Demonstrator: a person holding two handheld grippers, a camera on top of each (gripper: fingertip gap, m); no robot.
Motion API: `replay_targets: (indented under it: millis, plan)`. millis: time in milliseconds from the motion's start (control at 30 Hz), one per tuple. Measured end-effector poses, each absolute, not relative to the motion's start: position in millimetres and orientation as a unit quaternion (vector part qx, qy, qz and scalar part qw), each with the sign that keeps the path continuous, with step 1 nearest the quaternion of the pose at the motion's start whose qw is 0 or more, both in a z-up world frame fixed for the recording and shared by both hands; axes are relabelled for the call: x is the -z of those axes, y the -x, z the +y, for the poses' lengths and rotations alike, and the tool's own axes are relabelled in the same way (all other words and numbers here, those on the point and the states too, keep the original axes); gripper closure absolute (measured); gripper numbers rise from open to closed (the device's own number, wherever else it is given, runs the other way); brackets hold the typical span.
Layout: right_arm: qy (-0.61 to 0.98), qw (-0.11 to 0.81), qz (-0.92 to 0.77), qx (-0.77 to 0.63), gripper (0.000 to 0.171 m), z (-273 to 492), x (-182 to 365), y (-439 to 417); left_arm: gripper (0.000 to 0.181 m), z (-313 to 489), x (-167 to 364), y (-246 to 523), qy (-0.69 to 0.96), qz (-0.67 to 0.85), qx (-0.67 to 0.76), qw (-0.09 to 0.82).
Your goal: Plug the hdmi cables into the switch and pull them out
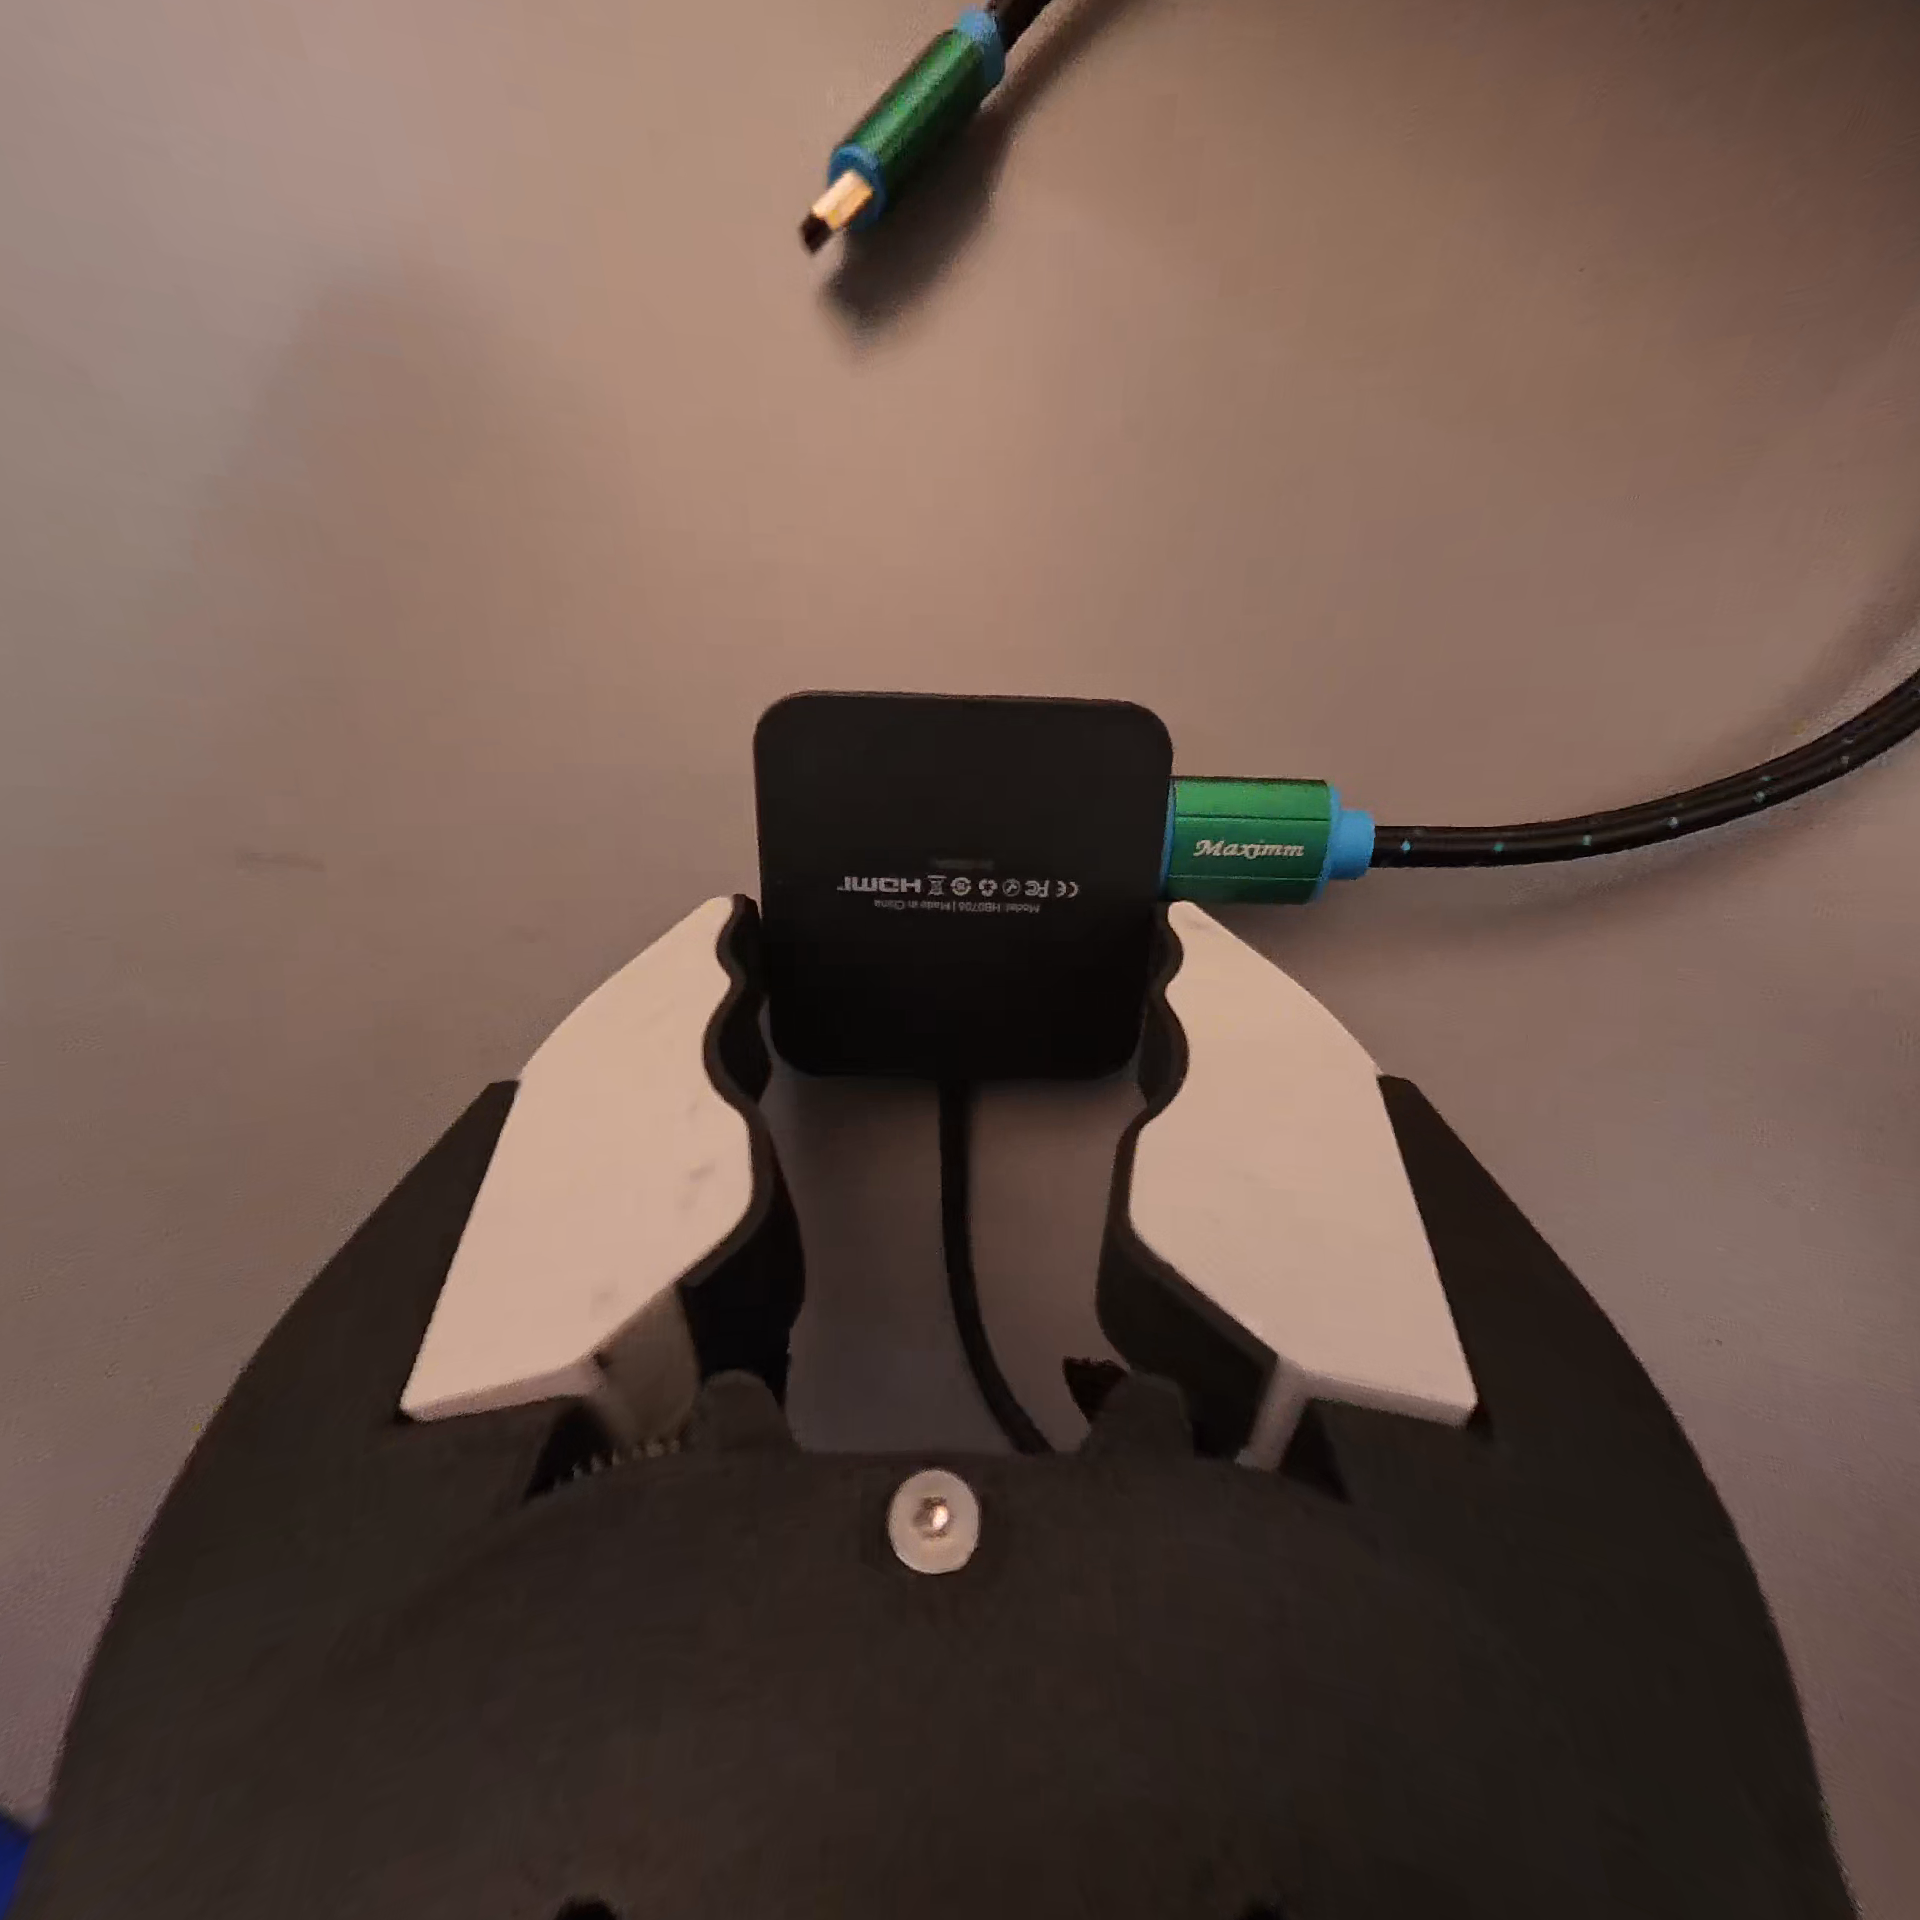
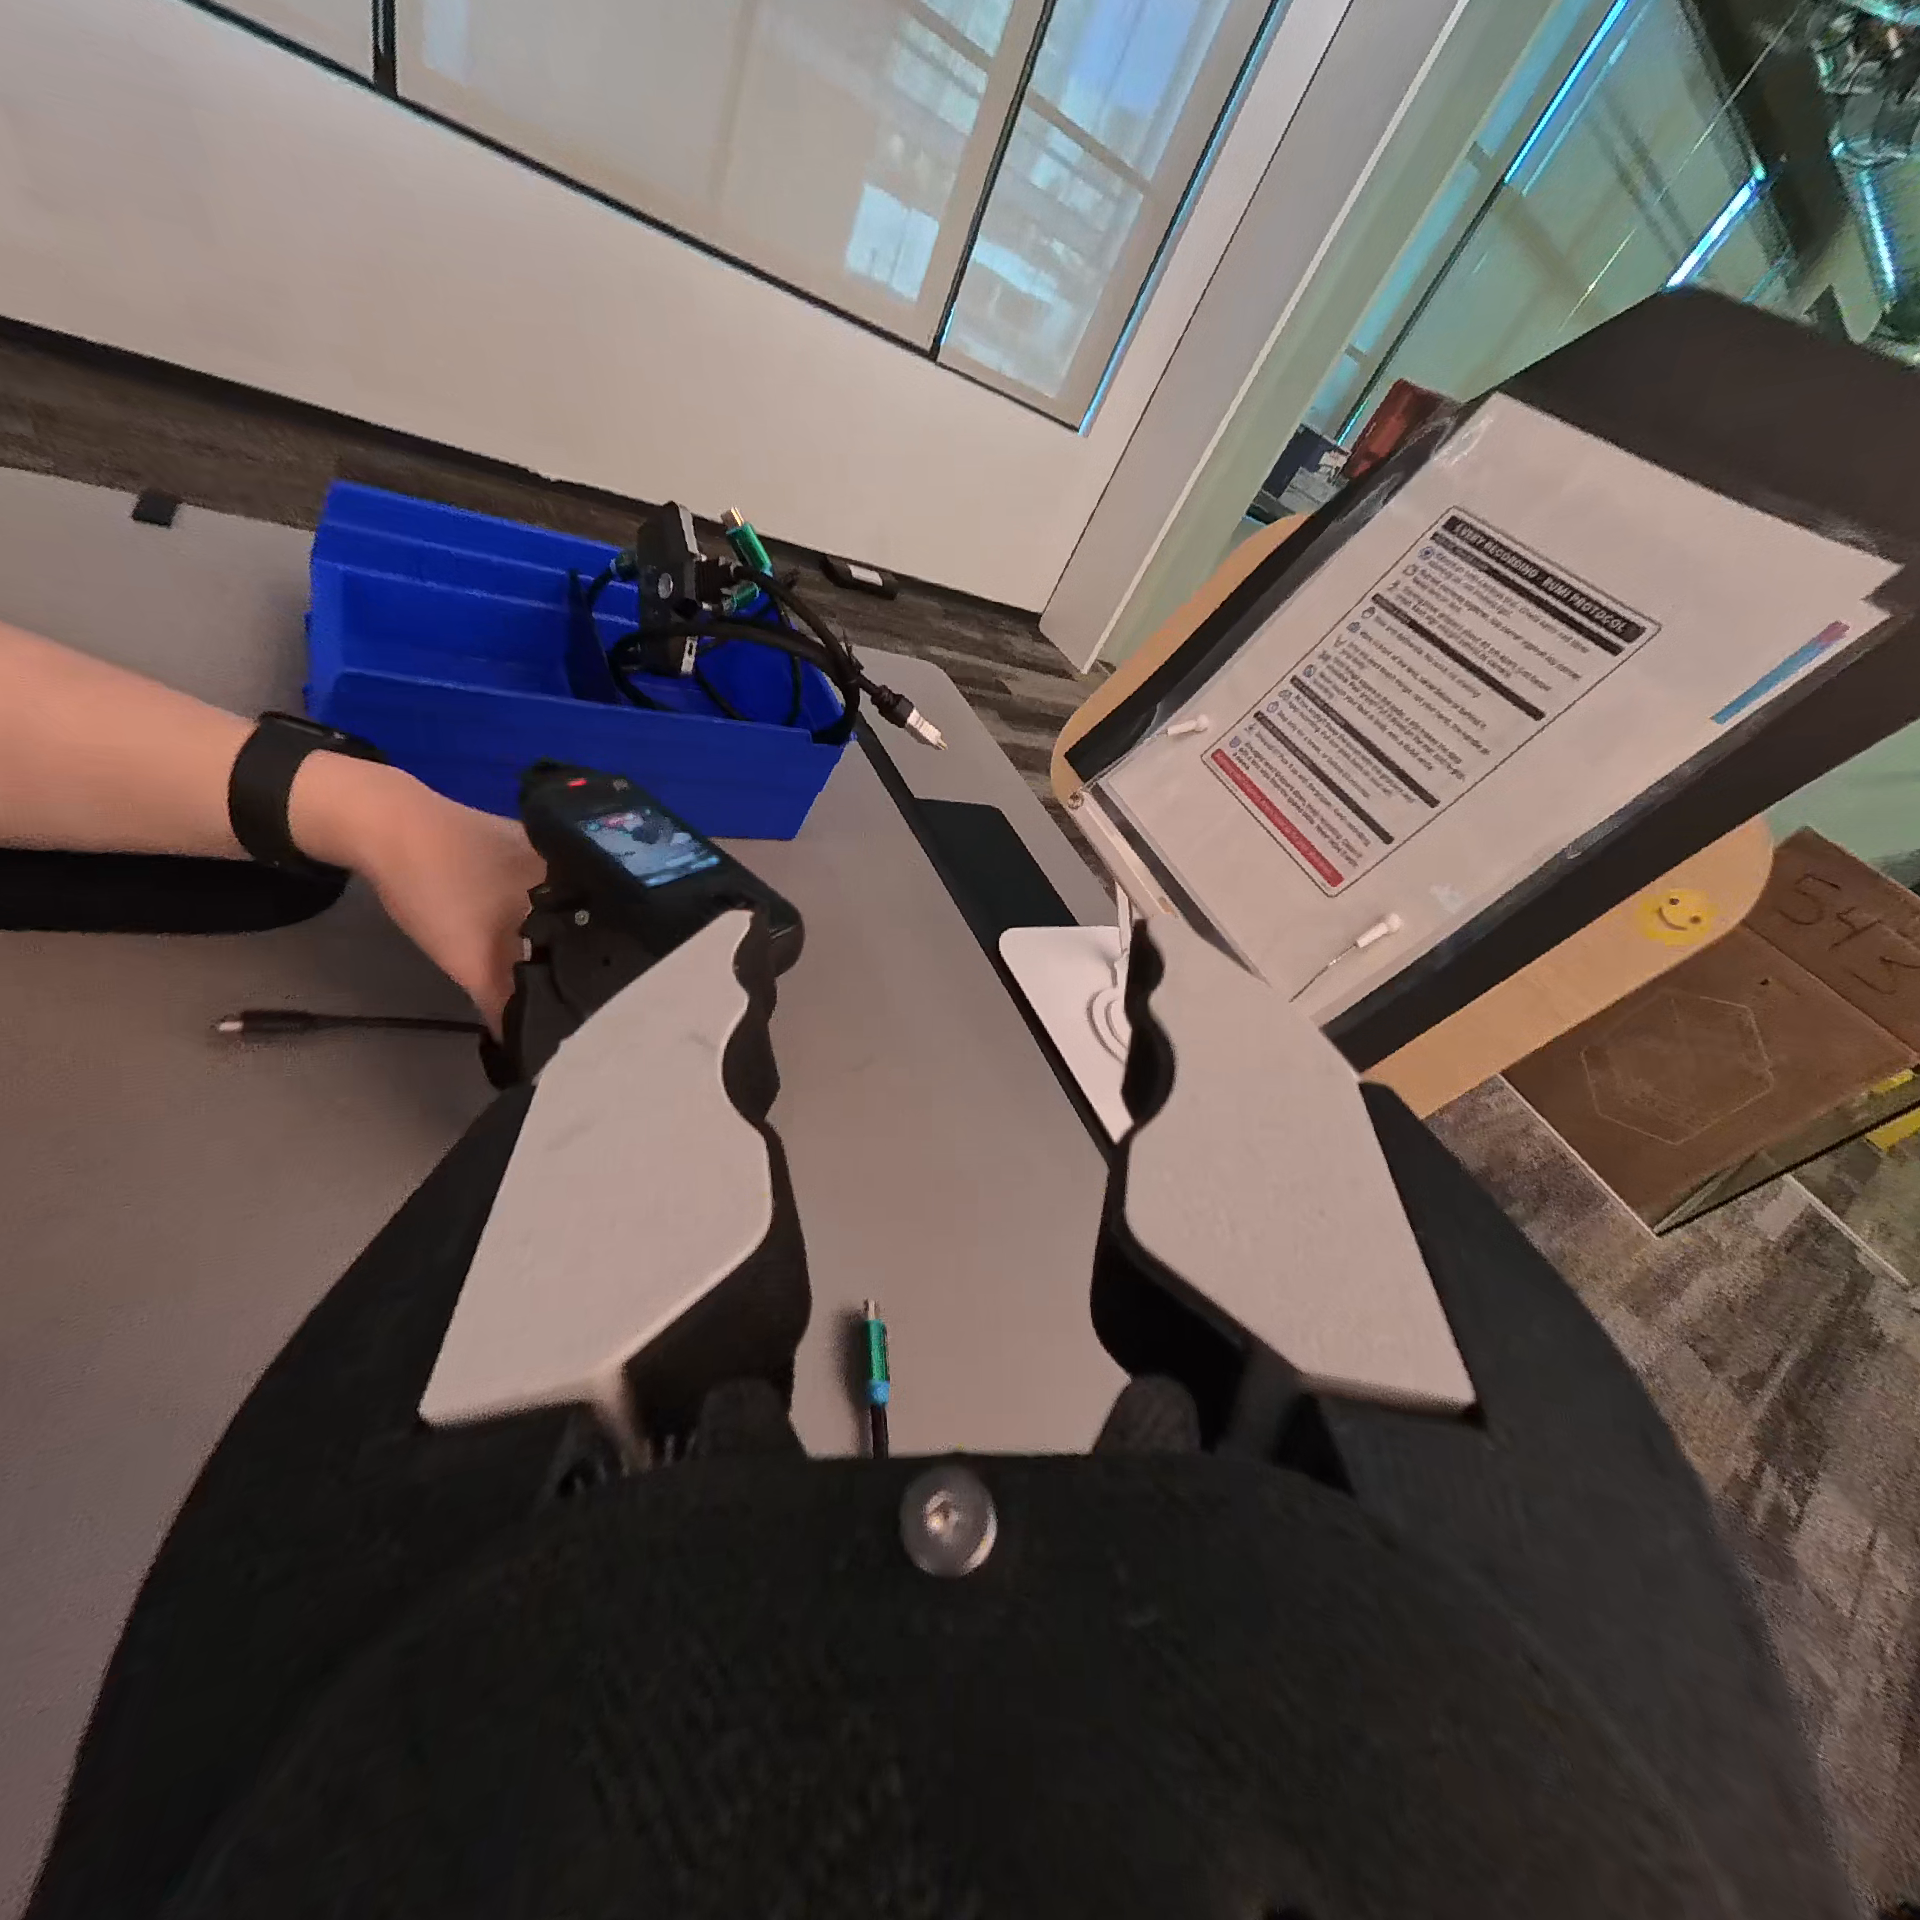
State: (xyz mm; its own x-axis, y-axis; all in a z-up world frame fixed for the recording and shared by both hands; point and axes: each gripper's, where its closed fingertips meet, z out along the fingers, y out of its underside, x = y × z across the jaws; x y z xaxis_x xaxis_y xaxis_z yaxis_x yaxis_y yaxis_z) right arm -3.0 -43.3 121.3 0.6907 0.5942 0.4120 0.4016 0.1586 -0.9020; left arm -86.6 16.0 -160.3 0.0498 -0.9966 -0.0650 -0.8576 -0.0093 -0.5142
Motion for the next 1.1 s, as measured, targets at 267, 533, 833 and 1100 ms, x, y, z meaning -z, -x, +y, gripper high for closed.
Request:
replay_targets:
  millis: [267, 533, 833, 1100]
  plan:
    - [0.673, 0.635, -0.379, -0.033, 0.106, -17, -102, 12, 0.112, 45, 88, 75, 0.691, 0.636, 0.116, 0.324]
    - [0.683, 0.632, -0.362, 0.058, 0.113, 3, -95, 49, 0.112, 67, -30, 70, 0.699, 0.536, 0.184, 0.435]
    - [0.701, 0.597, -0.358, 0.156, 0.147, 35, -54, 67, 0.112, 77, -51, 100, 0.711, 0.477, 0.219, 0.467]
    - [0.727, 0.607, -0.316, 0.059, 0.160, 39, -47, 68, 0.113, 76, -53, 98, 0.707, 0.474, 0.207, 0.482]
